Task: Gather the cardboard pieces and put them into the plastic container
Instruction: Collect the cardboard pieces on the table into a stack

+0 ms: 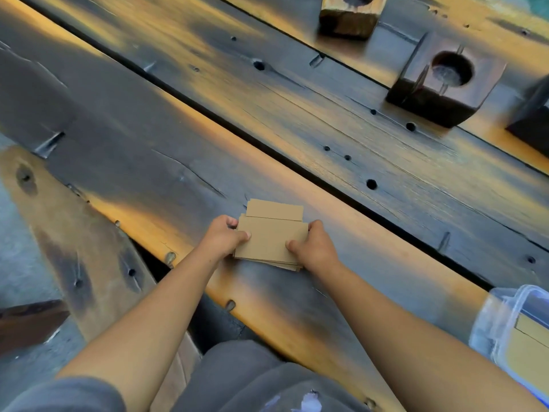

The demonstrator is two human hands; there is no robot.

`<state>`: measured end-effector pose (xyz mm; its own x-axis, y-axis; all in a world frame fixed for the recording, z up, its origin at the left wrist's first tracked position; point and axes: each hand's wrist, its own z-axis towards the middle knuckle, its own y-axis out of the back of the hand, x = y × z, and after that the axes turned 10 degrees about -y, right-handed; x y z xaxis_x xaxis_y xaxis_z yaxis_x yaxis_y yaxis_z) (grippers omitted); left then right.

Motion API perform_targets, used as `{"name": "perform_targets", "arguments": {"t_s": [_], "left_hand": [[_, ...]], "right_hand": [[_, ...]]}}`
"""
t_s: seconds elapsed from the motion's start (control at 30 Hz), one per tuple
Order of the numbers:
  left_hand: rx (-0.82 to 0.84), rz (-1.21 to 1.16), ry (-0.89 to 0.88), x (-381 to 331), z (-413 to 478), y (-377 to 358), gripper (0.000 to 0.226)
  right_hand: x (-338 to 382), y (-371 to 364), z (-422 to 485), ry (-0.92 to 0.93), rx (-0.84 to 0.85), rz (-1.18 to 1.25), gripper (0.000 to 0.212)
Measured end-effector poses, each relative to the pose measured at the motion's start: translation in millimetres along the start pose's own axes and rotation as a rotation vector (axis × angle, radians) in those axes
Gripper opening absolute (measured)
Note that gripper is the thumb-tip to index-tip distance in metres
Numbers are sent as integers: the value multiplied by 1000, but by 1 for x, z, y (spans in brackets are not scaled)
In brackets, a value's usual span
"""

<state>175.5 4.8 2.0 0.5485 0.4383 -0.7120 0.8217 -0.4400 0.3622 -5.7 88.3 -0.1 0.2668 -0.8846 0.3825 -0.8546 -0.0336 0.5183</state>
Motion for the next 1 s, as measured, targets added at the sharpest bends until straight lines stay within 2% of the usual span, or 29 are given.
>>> {"name": "perform_targets", "arguments": {"t_s": [0.17, 0.47, 0.57, 0.7, 0.8, 0.87, 1.0], "left_hand": [[57, -8, 52, 10, 5, -3, 29], [94, 24, 50, 9, 2, -5, 32], [86, 52, 43, 6, 4, -4, 25], [85, 12, 76, 3, 2, -4, 34], [123, -66, 154, 1, -2, -8, 20], [149, -141, 215, 2, -5, -12, 20], [214, -97, 227, 1, -16, -22, 18]], "right_hand": [[-2, -4, 5, -36, 4, -55, 42], [-7, 3, 4, -19, 26, -111, 51], [-10, 3, 3, -20, 27, -67, 51], [-12, 1, 3, -62, 27, 31, 49], [-11, -3, 4, -126, 54, 119, 47], [-14, -3, 5, -160, 61, 145, 49], [-31, 6, 1, -160, 50, 122, 48]]}}
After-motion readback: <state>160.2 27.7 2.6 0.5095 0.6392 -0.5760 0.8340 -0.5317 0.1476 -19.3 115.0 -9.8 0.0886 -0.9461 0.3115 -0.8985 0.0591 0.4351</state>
